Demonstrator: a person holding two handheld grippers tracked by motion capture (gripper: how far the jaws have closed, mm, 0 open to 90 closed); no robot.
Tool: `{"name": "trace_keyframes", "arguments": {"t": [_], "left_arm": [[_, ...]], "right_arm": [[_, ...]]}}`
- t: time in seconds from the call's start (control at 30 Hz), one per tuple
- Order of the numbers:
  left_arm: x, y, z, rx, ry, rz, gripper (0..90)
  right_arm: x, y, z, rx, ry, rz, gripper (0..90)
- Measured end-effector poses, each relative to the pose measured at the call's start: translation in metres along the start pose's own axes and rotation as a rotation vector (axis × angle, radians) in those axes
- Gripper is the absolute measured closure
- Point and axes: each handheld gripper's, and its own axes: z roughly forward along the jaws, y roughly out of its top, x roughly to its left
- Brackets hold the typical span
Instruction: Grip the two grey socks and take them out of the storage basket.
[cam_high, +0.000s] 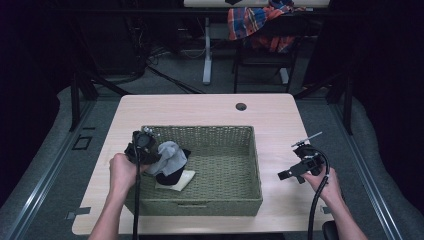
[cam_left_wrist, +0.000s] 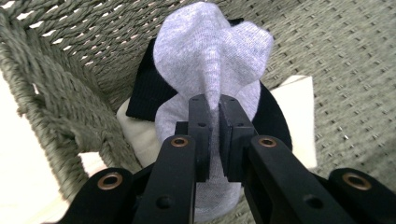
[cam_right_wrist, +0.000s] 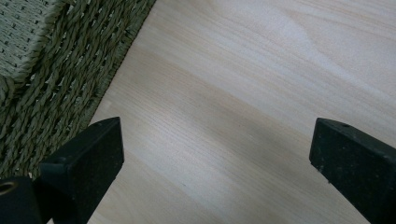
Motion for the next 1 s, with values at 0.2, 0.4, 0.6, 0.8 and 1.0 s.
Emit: {"name": "trace_keyframes", "arguments": {"t": [0.2, 0.4, 0.6, 0.8, 1.0], "left_arm": [[0.004, -0.002, -0.012, -0.027, -0.004, 0.002, 84.8], [0.006, -0.001, -0.025, -0.064, -0.014, 0.0, 84.8], [0.005, 0.0, -0.033, -0.084, -0.009, 0.004, 84.8], [0.004, 0.0, -0.04, -0.099, -0.001, 0.006, 84.8], [0.005, 0.002, -0.048, -0.125, 0.005, 0.009, 84.8]], "right_arm": [[0.0, 0.0, 0.001, 0.004, -0.002, 0.003, 2.0], [0.0, 0.0, 0.001, 0.006, -0.004, 0.004, 1.9], [-0.002, 0.001, -0.001, 0.035, 0.002, -0.018, 2.1], [0.0, 0.0, 0.001, 0.01, 0.001, 0.001, 1.5], [-0.002, 0.001, 0.0, 0.033, 0.001, -0.015, 1.4]]}}
